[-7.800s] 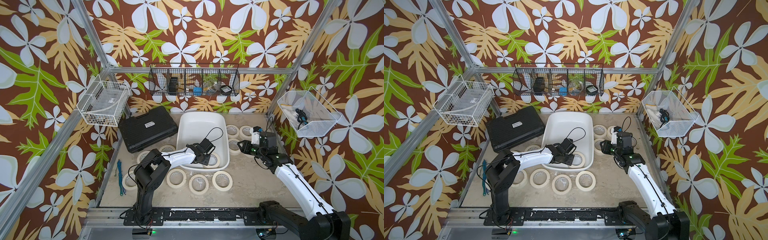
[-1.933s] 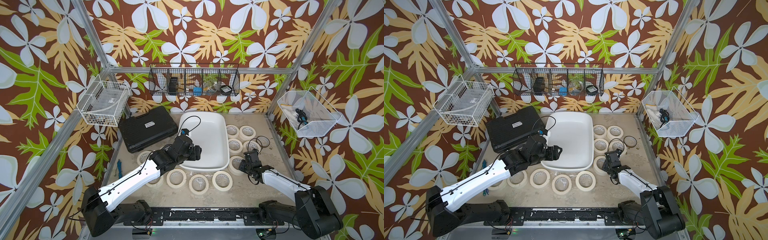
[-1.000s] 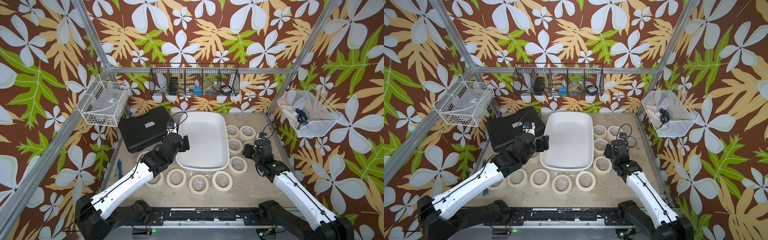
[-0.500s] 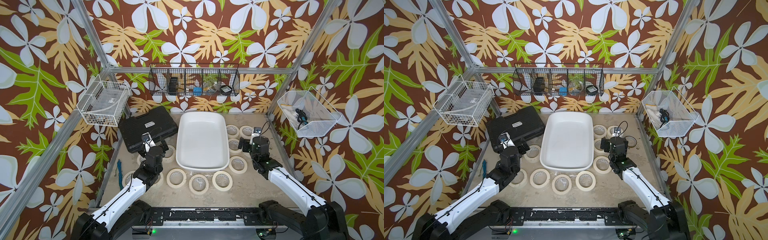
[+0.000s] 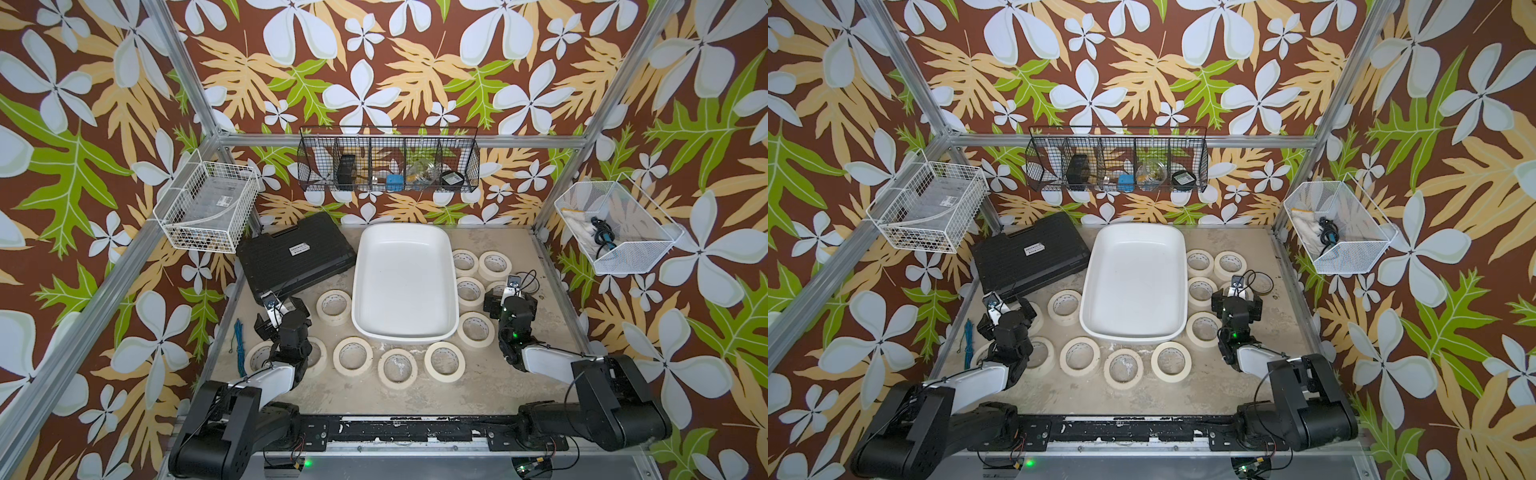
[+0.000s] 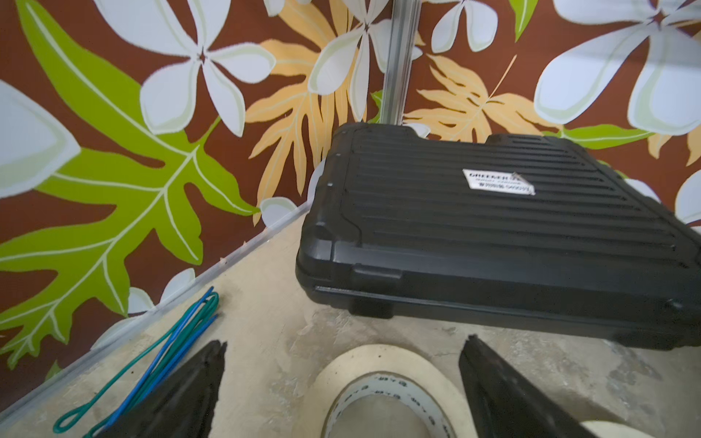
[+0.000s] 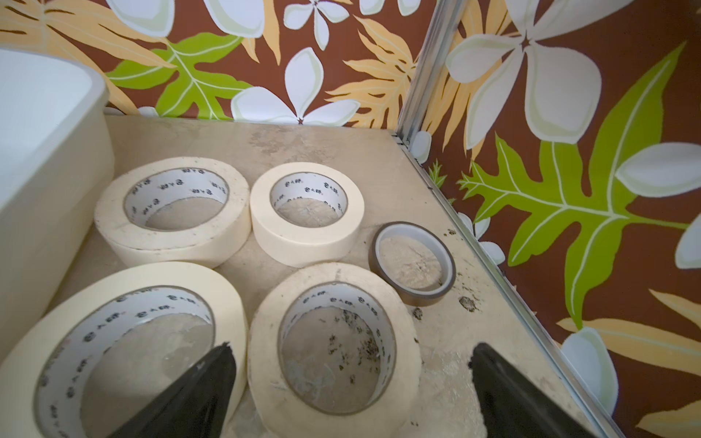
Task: Take out the art tape in the storage box
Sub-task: Reset both arms
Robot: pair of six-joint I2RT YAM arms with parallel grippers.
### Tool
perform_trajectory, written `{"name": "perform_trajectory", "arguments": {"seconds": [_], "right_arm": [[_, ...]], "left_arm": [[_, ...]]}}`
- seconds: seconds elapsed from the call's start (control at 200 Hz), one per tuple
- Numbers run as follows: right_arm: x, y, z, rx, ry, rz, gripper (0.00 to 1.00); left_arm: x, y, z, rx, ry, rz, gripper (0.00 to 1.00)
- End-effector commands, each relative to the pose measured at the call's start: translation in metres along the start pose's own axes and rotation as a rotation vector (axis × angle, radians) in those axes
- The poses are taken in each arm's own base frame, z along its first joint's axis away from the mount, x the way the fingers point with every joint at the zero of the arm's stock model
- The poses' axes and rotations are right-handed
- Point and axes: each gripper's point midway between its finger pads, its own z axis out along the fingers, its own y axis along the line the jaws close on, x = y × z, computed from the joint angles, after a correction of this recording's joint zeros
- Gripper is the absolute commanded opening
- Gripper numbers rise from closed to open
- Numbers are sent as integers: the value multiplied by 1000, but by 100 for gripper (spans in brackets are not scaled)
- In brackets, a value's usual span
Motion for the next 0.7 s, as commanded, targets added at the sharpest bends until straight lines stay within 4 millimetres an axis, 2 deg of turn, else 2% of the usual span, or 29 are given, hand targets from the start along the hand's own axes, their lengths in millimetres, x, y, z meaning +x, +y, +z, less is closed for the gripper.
{"name": "perform_trajectory", "arguments": {"seconds": [0.0,0.155,0.29,0.375,0.435,0.54,0.606,0.696], "right_arm": [[-21,3,-2,-33,-128,53,100],[-18,5,-10,-67,-163,61,100],[-18,8,-27,-126,-232,61,100],[-16,11,-24,-133,-248,52,100],[-13,12,-23,-138,-230,50,100],[-12,13,-17,-146,-205,54,100],[-12,13,-17,-148,-198,53,100],[-12,13,-17,-150,-200,52,100]], "left_arm": [[-28,-26,3,143,-96,-69,100],[-22,-42,3,244,-102,-54,100],[-18,-64,-8,394,-115,8,100],[-14,-60,-17,424,-146,1,100],[-18,-59,-20,430,-178,-6,100],[-13,-61,-14,415,-138,0,100],[-11,-62,-1,368,-108,9,100],[-10,-61,-1,360,-103,4,100]]}}
